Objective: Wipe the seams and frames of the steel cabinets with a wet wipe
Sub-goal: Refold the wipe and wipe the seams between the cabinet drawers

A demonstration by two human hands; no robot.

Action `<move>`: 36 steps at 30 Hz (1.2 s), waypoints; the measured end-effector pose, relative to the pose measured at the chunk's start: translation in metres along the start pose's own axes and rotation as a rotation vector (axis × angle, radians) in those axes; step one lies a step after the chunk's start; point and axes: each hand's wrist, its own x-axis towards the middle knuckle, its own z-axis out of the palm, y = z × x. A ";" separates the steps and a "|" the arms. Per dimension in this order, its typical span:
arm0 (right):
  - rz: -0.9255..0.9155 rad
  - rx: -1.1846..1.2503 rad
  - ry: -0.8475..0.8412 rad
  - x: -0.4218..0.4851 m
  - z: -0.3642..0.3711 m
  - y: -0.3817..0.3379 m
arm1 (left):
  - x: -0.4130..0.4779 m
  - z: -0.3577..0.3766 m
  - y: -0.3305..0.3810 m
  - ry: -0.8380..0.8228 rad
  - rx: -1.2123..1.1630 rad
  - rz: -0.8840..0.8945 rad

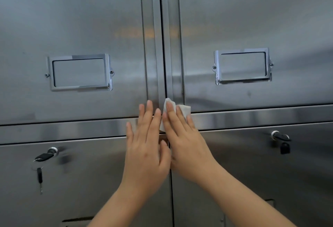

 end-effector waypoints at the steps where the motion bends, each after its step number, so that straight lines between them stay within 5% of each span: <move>1: -0.009 -0.022 -0.017 0.001 0.000 0.000 | -0.003 0.001 0.004 -0.012 -0.017 -0.003; 7: -0.040 0.042 -0.117 -0.002 -0.007 0.008 | -0.011 0.002 0.021 -0.048 -0.089 -0.016; 23: -0.018 0.106 0.091 -0.050 -0.027 0.010 | -0.031 0.000 0.030 -0.094 -0.258 -0.040; 36: 0.005 0.099 0.078 -0.096 -0.042 0.018 | -0.049 0.010 0.047 -0.210 -0.107 -0.033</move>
